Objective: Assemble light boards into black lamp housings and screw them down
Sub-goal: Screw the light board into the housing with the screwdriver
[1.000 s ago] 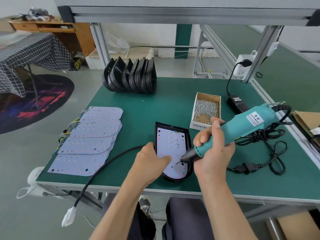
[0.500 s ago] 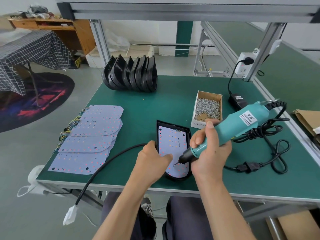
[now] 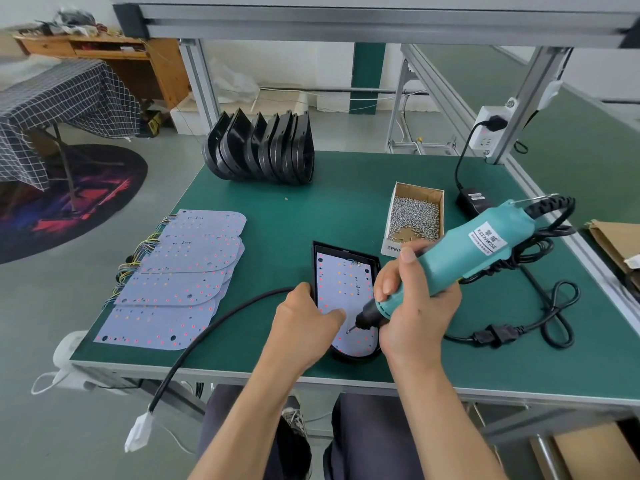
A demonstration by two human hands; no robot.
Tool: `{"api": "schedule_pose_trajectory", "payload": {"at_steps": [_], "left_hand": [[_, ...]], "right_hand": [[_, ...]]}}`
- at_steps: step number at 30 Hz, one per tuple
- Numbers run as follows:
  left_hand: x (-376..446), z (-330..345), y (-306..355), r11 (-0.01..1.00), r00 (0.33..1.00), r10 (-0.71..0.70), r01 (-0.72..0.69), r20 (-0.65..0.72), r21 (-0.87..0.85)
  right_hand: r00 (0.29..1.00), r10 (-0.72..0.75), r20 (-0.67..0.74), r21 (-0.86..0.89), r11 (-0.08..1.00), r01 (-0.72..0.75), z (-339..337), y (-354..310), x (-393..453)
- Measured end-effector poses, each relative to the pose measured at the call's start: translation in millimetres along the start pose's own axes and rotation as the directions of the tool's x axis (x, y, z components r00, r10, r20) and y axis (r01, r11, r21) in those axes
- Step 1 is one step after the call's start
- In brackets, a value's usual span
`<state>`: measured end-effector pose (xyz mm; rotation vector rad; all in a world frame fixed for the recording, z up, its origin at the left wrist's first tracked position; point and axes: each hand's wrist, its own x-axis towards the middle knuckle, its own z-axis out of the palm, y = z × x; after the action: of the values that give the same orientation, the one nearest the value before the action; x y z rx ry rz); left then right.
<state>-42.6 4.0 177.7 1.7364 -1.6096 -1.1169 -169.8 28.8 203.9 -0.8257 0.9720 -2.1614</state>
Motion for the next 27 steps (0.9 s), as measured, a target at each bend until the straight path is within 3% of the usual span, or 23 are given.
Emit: {"api": "schedule_pose_trajectory", "payload": {"at_steps": [27], "left_hand": [[-2.3, 0.9, -0.3, 1.0, 1.0, 0.002, -0.002, -0.018, 0.028]], "right_hand": [[0.999, -0.001, 0.054, 0.003, 1.0, 0.001, 1.0, -1.6, -7.3]]}}
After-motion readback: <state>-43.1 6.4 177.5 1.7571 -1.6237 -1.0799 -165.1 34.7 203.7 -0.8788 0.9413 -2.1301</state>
